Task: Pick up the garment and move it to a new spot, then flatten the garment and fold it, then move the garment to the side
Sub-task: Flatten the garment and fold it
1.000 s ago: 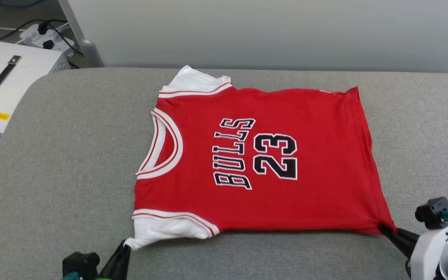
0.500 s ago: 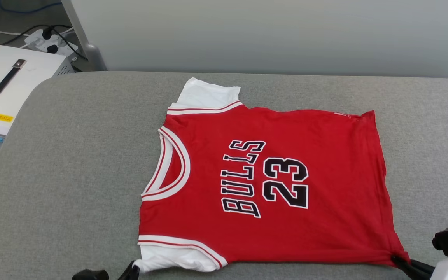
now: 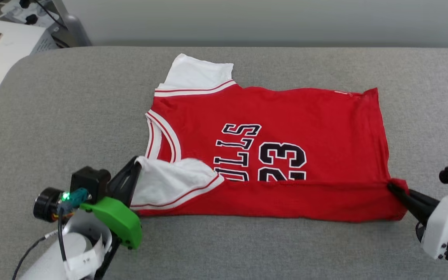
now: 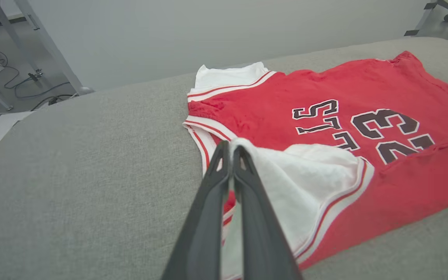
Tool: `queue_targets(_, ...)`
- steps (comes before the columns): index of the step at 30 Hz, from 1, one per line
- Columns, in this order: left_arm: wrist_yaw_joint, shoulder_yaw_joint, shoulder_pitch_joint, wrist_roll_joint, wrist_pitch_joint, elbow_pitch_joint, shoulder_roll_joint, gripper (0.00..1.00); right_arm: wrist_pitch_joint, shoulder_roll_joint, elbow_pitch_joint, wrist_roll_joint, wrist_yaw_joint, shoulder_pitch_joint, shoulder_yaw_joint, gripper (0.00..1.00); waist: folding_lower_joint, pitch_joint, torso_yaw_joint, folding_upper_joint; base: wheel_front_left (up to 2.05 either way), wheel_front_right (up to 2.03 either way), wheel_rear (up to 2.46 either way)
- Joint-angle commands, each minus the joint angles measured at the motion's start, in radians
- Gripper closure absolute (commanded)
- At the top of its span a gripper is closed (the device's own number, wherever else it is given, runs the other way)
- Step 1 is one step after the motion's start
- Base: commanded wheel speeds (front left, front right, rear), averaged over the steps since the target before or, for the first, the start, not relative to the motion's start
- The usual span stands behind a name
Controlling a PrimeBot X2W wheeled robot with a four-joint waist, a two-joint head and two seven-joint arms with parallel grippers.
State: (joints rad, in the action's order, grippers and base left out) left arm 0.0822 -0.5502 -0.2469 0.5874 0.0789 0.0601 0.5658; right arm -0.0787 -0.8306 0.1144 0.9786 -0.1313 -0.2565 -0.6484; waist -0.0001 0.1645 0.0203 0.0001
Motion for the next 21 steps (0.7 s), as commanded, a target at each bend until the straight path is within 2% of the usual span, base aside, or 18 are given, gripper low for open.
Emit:
queue_targets(1,-0.015,0.001,-0.049,-0.011,-0.003,0.021,-0.001,1.00,-0.013,0.015,-0.004,-0.015,0.001,-0.031,0.014,1.00,0.0001,0.059,-0.024,-0.0001,0.00,0.00,0.00)
queue_targets(9,-0.070,-0.001,-0.236,-0.039,0.029,0.201,-0.036,1.00,-0.059,0.090,0.062,-0.051,0.001,-0.155,0.050,1.00,0.0001,0.172,-0.038,-0.0001,0.00,0.00,0.00)
queue_targets(21,-0.150,-0.043,-0.352,-0.036,0.093,0.537,-0.125,1.00,-0.066,0.146,0.210,-0.073,0.001,-0.260,-0.031,1.00,0.0001,0.235,-0.034,-0.0001,0.00,0.00,0.00)
